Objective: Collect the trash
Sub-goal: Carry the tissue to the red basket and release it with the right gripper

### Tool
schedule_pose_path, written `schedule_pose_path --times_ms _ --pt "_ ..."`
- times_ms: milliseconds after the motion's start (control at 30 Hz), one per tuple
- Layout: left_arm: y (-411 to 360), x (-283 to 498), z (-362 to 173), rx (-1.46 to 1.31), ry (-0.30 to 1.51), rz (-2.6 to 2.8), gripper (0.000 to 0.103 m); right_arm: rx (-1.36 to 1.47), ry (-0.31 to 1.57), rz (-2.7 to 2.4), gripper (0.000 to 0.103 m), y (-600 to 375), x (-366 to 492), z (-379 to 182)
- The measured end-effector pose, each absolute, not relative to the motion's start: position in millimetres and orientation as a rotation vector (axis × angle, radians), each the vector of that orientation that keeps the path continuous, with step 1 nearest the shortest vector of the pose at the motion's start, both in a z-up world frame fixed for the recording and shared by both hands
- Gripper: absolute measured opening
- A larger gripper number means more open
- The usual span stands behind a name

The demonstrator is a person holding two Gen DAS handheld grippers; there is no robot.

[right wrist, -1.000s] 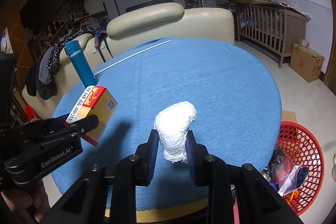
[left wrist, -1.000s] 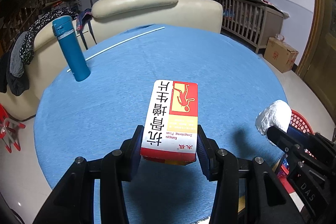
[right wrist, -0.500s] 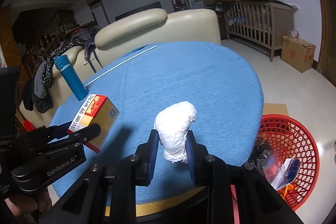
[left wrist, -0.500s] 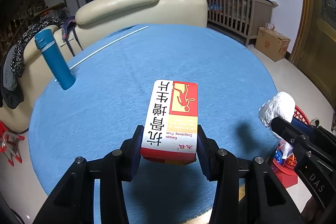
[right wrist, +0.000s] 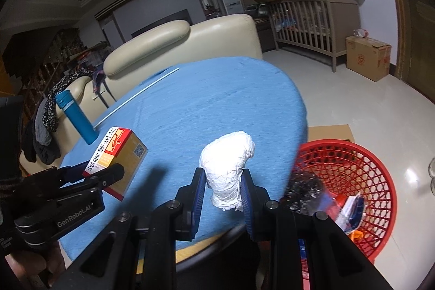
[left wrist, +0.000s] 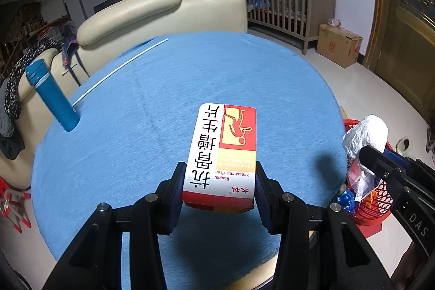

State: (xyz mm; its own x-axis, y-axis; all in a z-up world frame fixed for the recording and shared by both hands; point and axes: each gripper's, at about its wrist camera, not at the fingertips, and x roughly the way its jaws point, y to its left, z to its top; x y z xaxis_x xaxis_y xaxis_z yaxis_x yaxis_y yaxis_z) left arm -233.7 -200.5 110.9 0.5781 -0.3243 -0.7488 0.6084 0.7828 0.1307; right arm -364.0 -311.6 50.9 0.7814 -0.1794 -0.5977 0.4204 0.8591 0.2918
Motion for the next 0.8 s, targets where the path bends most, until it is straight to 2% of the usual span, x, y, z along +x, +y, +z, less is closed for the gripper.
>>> schedule_pose_path --times_ms 800 --pt "-280.8 -275.2 107.0 0.497 0.766 -0.716 0.049 0.535 0.562 -0.529 0.028 -394.9 -441.8 35.6"
